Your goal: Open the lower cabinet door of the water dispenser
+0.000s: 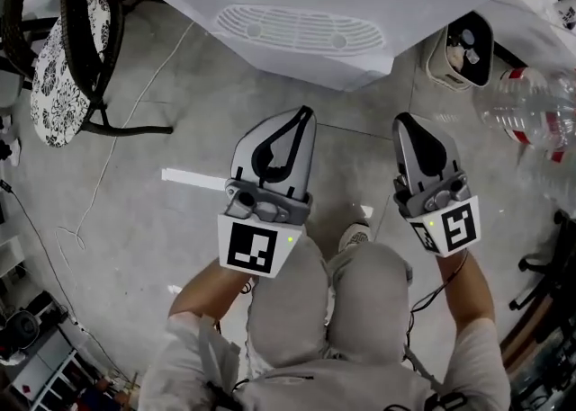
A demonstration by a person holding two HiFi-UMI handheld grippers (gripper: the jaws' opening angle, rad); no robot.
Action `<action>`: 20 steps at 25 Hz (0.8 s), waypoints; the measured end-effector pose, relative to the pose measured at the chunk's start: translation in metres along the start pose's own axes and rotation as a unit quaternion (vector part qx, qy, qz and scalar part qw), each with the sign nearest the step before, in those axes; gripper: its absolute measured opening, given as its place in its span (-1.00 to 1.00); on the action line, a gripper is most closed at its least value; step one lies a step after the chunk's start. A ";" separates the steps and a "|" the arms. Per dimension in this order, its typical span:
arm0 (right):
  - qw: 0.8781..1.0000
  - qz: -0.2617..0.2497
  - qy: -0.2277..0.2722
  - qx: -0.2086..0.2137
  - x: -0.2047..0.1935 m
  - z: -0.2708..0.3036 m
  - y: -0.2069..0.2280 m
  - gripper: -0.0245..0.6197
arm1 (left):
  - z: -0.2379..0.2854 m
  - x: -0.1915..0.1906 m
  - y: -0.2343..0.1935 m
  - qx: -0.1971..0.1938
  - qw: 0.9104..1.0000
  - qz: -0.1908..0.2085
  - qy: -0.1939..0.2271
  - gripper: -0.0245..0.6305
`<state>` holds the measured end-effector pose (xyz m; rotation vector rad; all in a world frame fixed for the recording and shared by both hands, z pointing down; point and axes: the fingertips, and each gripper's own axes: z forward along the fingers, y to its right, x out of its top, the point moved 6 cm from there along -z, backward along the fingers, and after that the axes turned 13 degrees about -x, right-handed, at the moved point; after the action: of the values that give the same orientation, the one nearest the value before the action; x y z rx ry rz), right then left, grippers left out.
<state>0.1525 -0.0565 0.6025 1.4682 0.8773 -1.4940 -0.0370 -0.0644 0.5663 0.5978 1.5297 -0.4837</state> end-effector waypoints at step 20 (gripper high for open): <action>1.000 -0.005 0.010 -0.001 -0.088 0.058 0.034 -0.26 | 0.031 -0.081 -0.009 -0.034 0.999 0.008 0.016 -0.91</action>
<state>0.1566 -0.1145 0.6963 1.4822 0.8999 -1.4870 -0.0183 -0.0973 0.6446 0.5664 1.5640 -0.4099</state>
